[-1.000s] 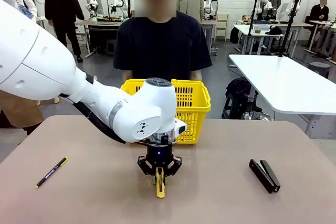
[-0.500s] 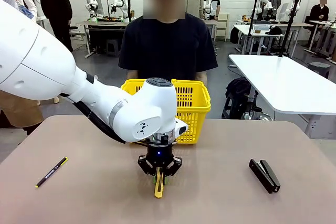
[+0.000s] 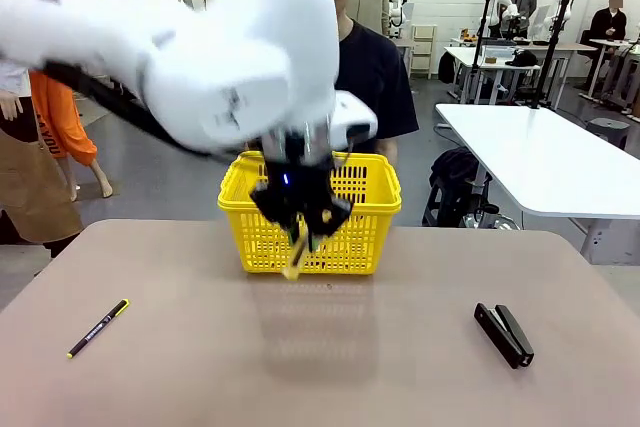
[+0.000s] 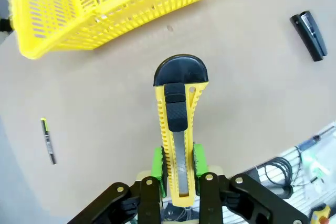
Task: Place the items the person wants into the basket.
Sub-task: Pick up the item the person points to and place it in the Market Basket.
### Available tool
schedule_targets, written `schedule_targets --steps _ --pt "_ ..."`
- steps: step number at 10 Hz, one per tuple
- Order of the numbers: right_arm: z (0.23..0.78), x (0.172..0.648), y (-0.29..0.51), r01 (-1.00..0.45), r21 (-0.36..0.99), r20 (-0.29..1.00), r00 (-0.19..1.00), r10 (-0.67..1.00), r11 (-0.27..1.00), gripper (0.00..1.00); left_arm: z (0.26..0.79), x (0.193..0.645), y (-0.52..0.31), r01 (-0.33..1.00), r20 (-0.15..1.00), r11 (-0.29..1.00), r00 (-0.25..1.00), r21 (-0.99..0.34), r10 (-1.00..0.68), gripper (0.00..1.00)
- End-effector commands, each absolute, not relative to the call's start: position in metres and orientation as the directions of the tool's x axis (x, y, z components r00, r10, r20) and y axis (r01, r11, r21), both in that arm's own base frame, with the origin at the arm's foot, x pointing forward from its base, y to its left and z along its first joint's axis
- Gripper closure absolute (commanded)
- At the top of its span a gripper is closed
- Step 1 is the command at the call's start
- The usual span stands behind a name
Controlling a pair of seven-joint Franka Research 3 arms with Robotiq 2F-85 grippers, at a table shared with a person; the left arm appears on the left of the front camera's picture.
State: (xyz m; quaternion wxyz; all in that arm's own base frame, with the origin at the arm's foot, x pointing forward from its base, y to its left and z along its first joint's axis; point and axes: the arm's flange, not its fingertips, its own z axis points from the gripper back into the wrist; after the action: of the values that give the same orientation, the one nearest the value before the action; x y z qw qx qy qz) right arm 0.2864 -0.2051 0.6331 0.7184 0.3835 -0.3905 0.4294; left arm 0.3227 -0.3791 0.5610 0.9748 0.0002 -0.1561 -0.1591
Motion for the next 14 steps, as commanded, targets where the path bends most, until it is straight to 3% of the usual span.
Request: schedule_targets --steps 1,5,6,10,11,12,13,14 --pt "0.635 0.288 -0.206 -0.926 0.199 0.905 0.3 0.303 0.321 0.0 0.575 0.338 -0.377 0.314 0.279 0.949 0.909 0.025 -0.308 1.0" --pt "0.635 0.288 -0.206 -0.926 0.199 0.905 0.3 0.303 0.321 0.0 0.589 0.335 -0.381 0.317 0.234 0.947 0.919 0.046 -0.319 1.0" --pt "0.635 0.288 -0.206 -0.926 0.199 0.905 0.3 0.303 0.321 0.0 0.586 0.337 -0.377 0.3 0.282 0.953 0.912 0.033 -0.297 1.0" --pt "0.635 0.288 -0.206 -0.926 0.199 0.905 0.3 0.303 0.321 0.0 0.586 0.337 -0.377 0.3 0.282 0.953 0.912 0.033 -0.297 1.0" --pt "0.635 0.288 -0.206 -0.926 0.199 0.905 0.3 0.303 0.321 0.0 0.583 0.338 -0.378 0.299 0.27 0.953 0.915 0.041 -0.299 0.74" --pt "0.635 0.288 -0.206 -0.926 0.199 0.905 0.3 0.303 0.321 0.0 0.601 0.376 -0.358 0.505 0.217 0.859 0.832 0.084 -0.51 0.74" --pt "0.635 0.288 -0.206 -0.926 0.199 0.905 0.3 0.303 0.321 0.0 0.609 0.417 -0.342 0.627 0.157 0.776 0.762 0.067 -0.628 0.74" --pt "0.635 0.288 -0.206 -0.926 0.199 0.905 0.3 0.303 0.321 0.0 0.611 0.453 -0.325 0.773 0.082 0.634 0.633 -0.01 -0.77 0.74"
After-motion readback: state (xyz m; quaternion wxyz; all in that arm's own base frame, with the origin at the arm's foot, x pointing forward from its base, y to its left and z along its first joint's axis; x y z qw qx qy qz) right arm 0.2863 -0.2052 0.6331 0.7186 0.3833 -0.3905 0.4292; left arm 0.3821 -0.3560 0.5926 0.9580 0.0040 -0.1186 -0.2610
